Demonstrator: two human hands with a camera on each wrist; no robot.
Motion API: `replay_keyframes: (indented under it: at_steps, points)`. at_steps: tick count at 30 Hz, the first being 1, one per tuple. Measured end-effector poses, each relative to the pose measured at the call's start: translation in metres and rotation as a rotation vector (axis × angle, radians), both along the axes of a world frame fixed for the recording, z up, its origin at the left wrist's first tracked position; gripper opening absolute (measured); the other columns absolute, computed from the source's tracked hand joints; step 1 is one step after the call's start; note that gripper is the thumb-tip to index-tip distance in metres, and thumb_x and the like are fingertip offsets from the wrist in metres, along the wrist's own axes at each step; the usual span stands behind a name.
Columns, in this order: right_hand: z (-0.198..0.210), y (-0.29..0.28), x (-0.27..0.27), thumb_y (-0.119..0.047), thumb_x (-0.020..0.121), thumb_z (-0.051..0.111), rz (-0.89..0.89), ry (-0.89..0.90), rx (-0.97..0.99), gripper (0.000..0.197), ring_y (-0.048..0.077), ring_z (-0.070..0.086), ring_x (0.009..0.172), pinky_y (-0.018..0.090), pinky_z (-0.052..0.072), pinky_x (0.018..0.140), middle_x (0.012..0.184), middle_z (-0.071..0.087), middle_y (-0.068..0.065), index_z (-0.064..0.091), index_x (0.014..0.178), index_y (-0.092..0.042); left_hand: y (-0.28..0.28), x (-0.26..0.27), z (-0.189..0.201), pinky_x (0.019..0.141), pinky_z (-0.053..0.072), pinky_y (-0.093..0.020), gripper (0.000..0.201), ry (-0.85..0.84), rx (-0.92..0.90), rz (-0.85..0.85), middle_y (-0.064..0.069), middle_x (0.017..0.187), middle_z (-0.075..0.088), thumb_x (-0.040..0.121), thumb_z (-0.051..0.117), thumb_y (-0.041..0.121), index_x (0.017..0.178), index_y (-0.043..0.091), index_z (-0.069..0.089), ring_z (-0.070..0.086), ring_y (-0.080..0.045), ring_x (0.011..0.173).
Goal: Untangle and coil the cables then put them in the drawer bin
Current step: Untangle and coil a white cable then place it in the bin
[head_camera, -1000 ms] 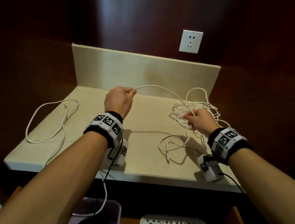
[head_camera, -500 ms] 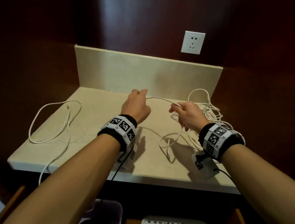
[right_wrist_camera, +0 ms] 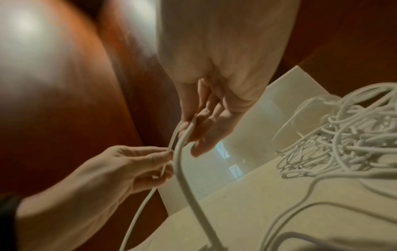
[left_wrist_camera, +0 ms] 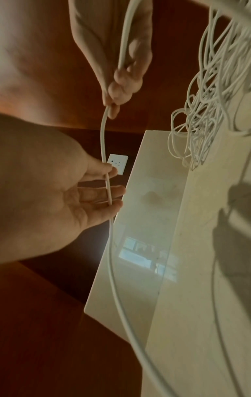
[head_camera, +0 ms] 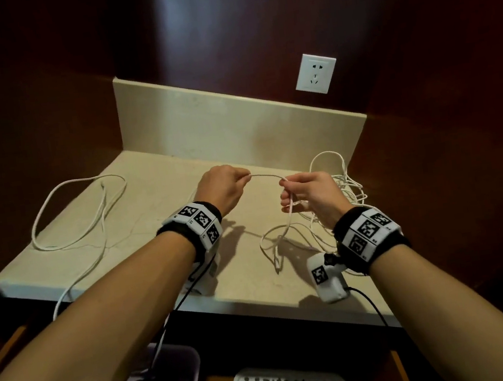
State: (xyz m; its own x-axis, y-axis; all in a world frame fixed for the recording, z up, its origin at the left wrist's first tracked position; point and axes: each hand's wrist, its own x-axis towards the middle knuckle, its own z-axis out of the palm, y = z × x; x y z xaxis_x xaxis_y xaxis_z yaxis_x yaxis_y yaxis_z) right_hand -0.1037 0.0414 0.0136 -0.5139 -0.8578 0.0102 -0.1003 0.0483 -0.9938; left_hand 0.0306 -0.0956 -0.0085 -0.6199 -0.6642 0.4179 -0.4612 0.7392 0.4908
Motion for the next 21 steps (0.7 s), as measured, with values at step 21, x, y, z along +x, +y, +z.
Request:
replay_keyframes:
  at_steps: [21]
  points:
    - [-0.009, -0.004, 0.006, -0.017, 0.095, 0.058, 0.084, 0.495, 0.219, 0.016, 0.009, 0.038, 0.044, 0.023, 0.029, 0.043, 0.055, 0.048, 0.001, 0.07, 0.088, -0.009, -0.006, 0.015, 0.0, 0.094, 0.045, -0.029, 0.028, 0.068, 0.144, -0.007, -0.003, 0.111, 0.072, 0.094, 0.059, 0.036, 0.111, 0.019, 0.073, 0.064, -0.02, 0.107]
